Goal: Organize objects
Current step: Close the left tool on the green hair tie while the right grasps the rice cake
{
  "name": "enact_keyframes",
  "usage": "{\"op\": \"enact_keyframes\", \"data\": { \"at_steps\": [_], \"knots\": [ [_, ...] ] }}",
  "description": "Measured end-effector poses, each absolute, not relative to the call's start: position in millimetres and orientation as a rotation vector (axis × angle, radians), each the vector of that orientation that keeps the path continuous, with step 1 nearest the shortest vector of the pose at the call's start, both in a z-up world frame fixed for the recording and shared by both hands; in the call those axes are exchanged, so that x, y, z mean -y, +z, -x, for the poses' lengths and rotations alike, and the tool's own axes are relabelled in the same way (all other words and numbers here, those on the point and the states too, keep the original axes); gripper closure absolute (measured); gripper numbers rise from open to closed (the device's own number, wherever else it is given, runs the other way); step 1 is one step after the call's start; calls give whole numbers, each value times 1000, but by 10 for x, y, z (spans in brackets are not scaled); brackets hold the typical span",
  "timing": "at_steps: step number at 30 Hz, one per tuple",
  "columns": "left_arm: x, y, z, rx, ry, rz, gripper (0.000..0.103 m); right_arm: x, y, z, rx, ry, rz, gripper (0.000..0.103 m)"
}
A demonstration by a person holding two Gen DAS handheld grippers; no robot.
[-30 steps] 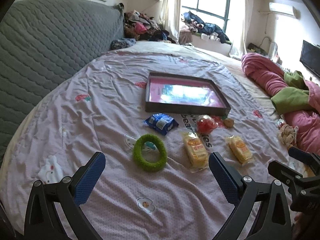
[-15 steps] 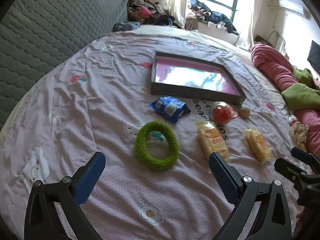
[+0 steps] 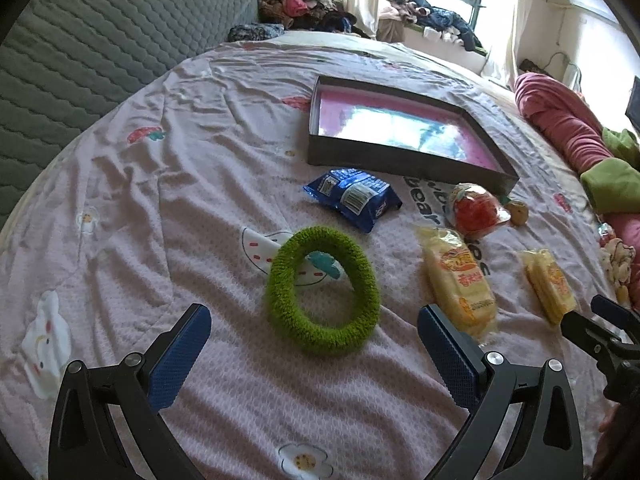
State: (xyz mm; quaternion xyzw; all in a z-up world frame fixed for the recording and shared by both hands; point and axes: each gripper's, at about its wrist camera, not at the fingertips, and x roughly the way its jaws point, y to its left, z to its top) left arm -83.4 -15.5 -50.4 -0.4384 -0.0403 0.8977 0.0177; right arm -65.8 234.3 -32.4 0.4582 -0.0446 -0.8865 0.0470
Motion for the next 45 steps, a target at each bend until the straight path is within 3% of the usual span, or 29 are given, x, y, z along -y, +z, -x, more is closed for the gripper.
{"op": "enact_keyframes", "data": {
  "at_steps": [22,31,36,40,45],
  "knots": [
    [82,-811,1106,101,2780,1375,0,-2546,-673,987,229,-2663,-1479,0],
    [37,-867,1151,106,2767,1371,4,-2536,-724,1046,176,-2674,-1501,0],
    [0,-885,1161,76,2755,1378,10,-2532,-752,1073,145,-2681,-1525,10],
    [-31,-903,1172,61,2736,1381,24,-2545,-756,1074,133,-2689,-1528,15],
    [-25,-901,1183,57,2728,1385,29,-2563,-754,1062,111,-2696,-1527,30]
  ]
}}
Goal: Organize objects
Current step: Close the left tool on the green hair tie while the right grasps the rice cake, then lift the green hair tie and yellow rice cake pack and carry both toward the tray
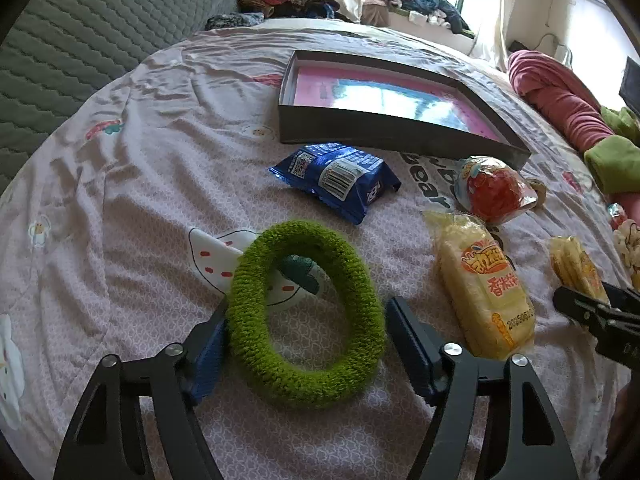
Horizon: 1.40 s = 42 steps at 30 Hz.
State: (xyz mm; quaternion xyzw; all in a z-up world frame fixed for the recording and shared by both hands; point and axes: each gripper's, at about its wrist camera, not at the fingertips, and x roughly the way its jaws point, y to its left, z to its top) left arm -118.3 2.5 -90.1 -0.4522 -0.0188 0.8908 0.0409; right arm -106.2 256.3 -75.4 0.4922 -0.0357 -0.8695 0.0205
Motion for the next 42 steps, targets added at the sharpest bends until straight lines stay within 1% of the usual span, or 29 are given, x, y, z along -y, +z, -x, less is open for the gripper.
{"op": "enact_keyframes", "data": {
  "at_steps": [2,5,7,9,11,14,22,29,42],
  "knots": [
    [-29,-902,1180,44,2735,1388,35,-2584,-747,1054,117,-2699,-1521,34],
    [-5,-901,1182,57,2734,1395,39,-2606,-732,1041,125,-2696,-1510,43],
    [16,-895,1185,71,2734,1399,43,-2612,-724,1031,128,-2693,-1503,49],
    [30,-887,1184,73,2740,1399,49,-2609,-715,1024,128,-2685,-1496,57],
    [44,-883,1178,81,2739,1400,57,-2603,-706,1019,123,-2683,-1490,60],
    [63,-865,1173,104,2728,1394,64,-2601,-691,1000,127,-2680,-1477,61],
    [80,-841,1152,133,2707,1397,72,-2602,-649,934,162,-2660,-1449,62],
    [69,-813,1094,131,2696,1402,76,-2542,-618,856,152,-2636,-1442,62],
    [106,-696,942,129,2687,1398,76,-2444,-525,697,155,-2601,-1426,62]
  ]
}}
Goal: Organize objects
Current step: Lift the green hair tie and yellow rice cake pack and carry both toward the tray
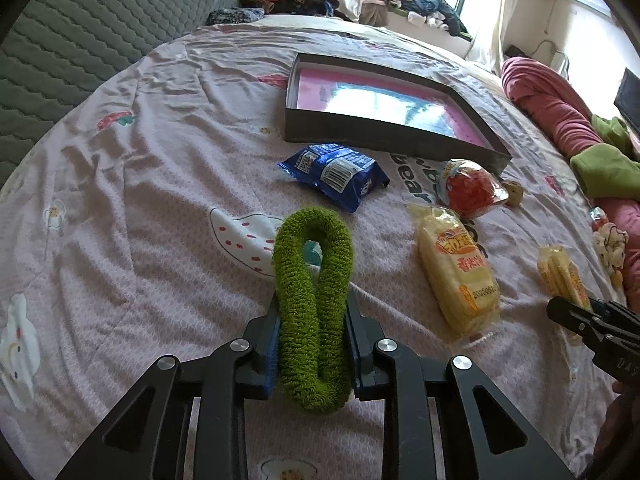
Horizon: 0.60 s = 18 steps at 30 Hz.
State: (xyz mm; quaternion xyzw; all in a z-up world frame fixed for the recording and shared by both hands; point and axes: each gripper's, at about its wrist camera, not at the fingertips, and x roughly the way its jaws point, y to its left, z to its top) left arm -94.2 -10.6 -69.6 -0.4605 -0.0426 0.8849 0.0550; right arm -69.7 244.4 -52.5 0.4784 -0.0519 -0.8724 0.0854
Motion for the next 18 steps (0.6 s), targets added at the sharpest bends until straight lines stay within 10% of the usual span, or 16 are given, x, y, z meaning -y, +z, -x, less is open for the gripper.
{"op": "enact_keyframes", "data": {
  "at_steps": [18],
  "knots": [
    [178,-284,556,122,2717,1318,76,-2337,-171,339,142,-2610,-1345,62]
  ]
}}
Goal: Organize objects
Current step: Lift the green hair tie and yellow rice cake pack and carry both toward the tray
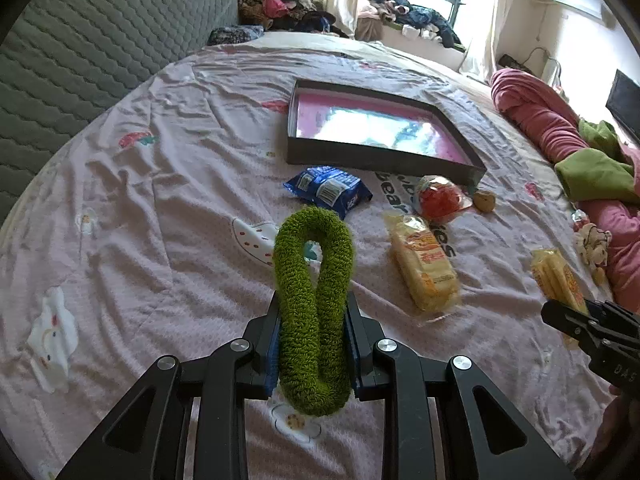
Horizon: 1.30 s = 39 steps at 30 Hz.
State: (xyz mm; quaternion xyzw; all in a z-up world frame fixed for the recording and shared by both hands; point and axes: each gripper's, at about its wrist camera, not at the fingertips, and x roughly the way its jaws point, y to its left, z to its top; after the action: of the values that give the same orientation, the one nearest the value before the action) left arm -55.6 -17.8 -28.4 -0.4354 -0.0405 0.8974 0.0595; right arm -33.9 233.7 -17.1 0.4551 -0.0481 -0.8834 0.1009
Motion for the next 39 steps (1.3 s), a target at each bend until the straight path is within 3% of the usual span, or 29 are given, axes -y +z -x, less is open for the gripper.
{"op": "enact_keyframes", "data": {
  "at_steps": [39],
  "knots": [
    [-69,588,87,69,2789,1133,76,-2280,757,-139,65,-2725,-1105,62]
  ]
}}
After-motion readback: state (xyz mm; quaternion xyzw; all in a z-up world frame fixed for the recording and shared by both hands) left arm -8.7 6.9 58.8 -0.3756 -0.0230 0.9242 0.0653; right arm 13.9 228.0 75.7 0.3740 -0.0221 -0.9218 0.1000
